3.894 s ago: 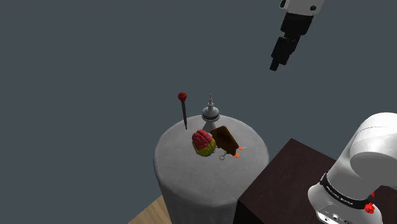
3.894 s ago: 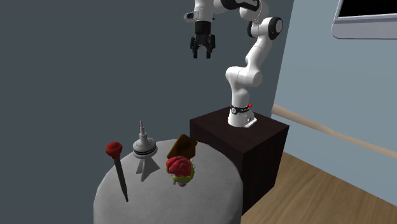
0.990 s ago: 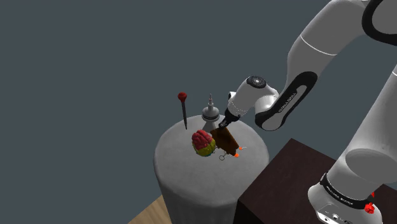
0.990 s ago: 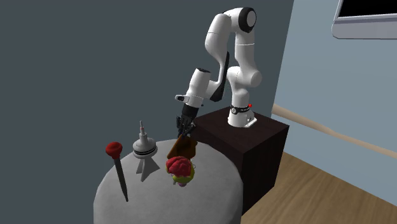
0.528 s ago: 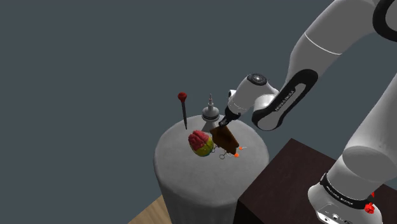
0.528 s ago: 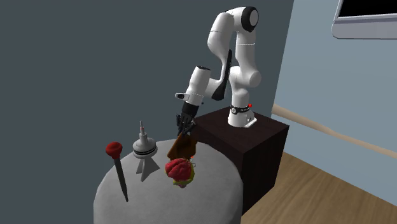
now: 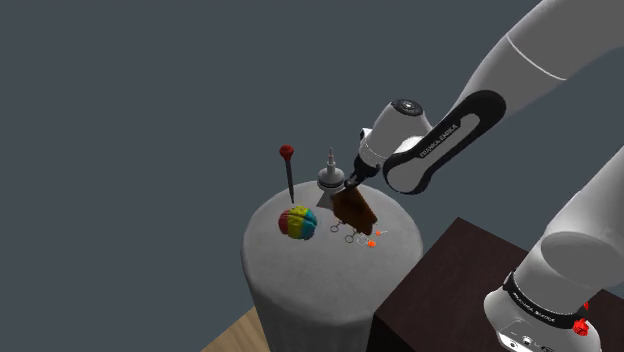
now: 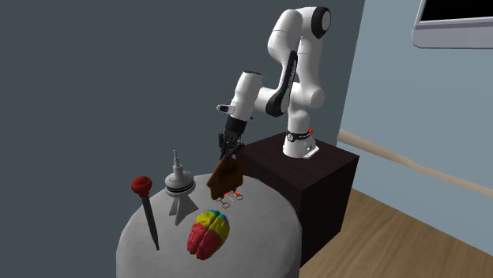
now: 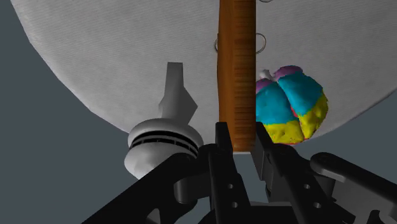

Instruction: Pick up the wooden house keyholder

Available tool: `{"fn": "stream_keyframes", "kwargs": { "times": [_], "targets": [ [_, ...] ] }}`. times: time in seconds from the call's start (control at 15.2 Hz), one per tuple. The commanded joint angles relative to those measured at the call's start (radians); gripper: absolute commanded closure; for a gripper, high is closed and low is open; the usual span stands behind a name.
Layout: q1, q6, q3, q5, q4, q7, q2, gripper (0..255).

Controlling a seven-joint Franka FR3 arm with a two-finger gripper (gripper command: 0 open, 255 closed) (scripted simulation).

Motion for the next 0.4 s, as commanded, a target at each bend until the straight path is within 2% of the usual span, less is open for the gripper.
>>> {"fn": "stream_keyframes", "kwargs": {
  "times": [0.0,0.2,0.33],
  "targets": [
    [0.022,-0.034,-0.015,0.046,0.003,-0.037,-0.032,255],
    [0.042,-0.085,-0.029,0.078,0.011,-0.063,-0.074,255],
    [0.043,-0.087,-0.030,0.080,0.012,-0.064,-0.076,255]
  ]
}}
